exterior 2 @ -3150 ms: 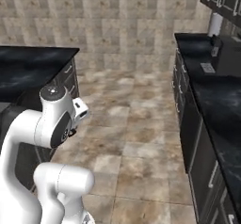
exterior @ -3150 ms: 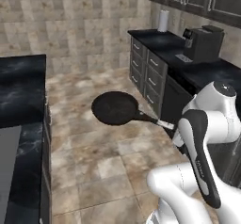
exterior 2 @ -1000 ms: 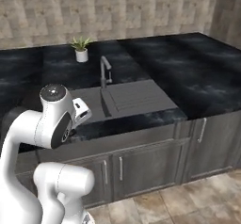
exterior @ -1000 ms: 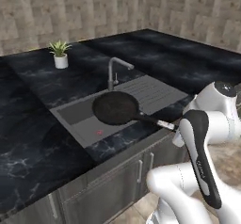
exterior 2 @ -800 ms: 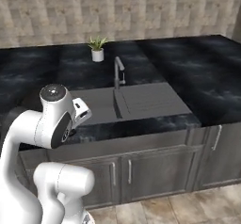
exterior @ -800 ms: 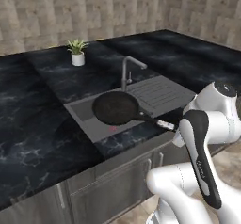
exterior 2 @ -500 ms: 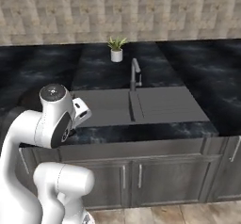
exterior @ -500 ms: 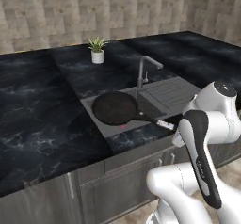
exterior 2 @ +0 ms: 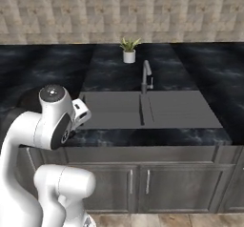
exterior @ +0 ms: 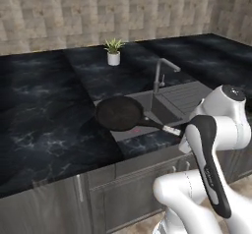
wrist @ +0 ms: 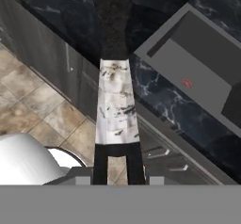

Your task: Move the pot and pan from the stove into the sink.

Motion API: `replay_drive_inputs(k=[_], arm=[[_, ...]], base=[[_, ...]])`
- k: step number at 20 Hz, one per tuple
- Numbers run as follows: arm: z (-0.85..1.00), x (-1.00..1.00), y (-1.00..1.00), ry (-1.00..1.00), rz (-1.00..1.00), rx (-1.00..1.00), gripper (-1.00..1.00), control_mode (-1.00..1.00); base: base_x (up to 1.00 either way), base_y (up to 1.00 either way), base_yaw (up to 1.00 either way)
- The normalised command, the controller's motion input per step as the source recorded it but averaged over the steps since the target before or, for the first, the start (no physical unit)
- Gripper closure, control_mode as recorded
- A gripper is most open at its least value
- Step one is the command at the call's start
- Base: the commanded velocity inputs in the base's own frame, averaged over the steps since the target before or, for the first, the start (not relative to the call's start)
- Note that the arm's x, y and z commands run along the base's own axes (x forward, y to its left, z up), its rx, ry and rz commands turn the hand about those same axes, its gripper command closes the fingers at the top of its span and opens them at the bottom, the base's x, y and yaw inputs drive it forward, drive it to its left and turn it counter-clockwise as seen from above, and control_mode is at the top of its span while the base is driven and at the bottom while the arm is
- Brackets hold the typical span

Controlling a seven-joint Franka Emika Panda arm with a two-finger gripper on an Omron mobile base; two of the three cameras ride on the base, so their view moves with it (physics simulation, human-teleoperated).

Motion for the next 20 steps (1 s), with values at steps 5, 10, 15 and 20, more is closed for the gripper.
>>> replay_drive_inputs(k=[5, 10, 15, 20], arm=[[0.0, 0.0, 0.0, 0.0, 0.0, 0.0, 1.0, 1.0], [0.0, 0.0, 0.0, 0.0, 0.0, 0.0, 1.0, 1.0], [0.0, 0.0, 0.0, 0.0, 0.0, 0.0, 1.0, 1.0], [0.0, 0.0, 0.0, 0.0, 0.0, 0.0, 1.0, 1.0]], base=[[0.26, -0.59, 0.0], [0.22, -0.63, 0.0], [0.21, -0.5, 0.0], [0.03, -0.31, 0.0]])
